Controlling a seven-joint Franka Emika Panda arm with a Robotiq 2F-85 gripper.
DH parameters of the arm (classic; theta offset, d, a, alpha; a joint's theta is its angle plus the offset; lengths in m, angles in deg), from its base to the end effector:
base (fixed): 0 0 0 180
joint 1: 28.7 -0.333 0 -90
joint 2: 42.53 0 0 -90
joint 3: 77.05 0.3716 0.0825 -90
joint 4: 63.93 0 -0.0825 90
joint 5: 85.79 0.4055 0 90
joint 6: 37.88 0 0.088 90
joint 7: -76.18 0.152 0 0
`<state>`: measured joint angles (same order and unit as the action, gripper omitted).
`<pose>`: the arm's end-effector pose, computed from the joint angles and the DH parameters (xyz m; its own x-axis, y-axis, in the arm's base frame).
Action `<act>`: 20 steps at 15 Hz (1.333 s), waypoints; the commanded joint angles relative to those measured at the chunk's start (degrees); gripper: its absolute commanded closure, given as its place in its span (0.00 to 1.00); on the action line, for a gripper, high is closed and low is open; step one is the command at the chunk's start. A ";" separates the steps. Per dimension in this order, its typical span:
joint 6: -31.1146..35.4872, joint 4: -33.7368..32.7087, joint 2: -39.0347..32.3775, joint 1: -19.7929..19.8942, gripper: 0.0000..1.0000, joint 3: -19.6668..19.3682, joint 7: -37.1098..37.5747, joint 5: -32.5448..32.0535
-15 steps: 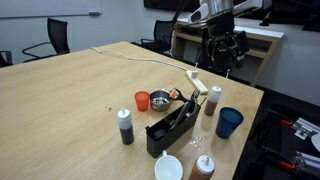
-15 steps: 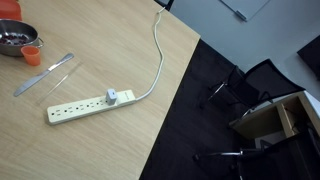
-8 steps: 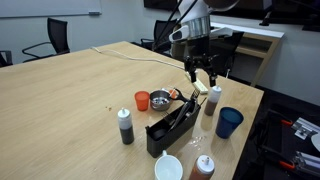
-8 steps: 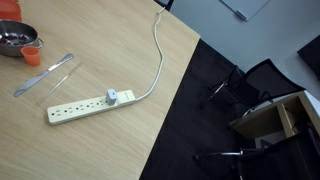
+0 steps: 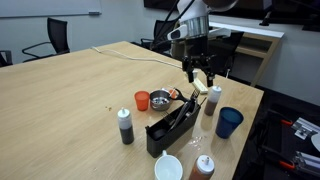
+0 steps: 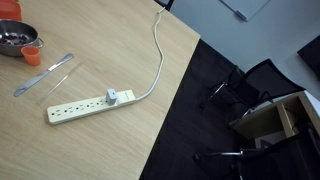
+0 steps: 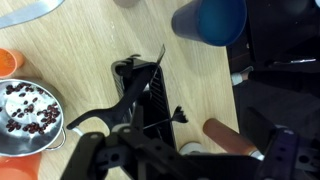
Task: Remove one fork from the basket and put it on the table
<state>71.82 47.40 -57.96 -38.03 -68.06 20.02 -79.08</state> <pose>0.5594 0.1961 0.3246 0.3121 0.9487 -0.0513 0.8950 -0.3117 -0.3191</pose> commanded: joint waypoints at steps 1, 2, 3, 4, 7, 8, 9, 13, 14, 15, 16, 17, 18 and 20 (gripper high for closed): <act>7.16 2.21 -0.05 1.46 0.00 1.85 -3.34 1.90; 9.37 3.02 -0.36 1.47 0.00 2.13 -4.35 1.98; 10.92 3.81 -0.67 1.51 0.00 2.40 -5.38 2.00; 12.25 4.79 -0.97 1.49 0.00 2.57 -6.05 1.54; 16.25 7.72 -1.77 2.11 0.00 3.31 -8.58 2.76; 17.51 8.68 -1.81 2.44 0.00 3.52 -9.35 3.32; 18.51 9.36 -1.91 2.75 0.00 3.70 -9.98 3.87; 21.49 11.02 -2.08 4.10 0.00 4.48 -13.28 6.83; 21.80 11.42 -2.04 4.35 0.00 4.69 -14.15 7.68; 22.11 11.81 -1.99 4.55 0.00 4.87 -14.98 8.65; 22.37 12.23 -1.96 4.69 0.00 5.05 -15.69 9.57; 22.81 12.65 -1.95 4.82 0.00 5.31 -16.43 10.59; 23.08 13.00 -1.95 4.87 0.06 5.52 -17.01 11.32; 23.39 13.55 -1.90 4.94 0.30 5.89 -18.12 12.70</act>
<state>93.18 59.08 -60.94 -34.73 -63.89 4.79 -69.03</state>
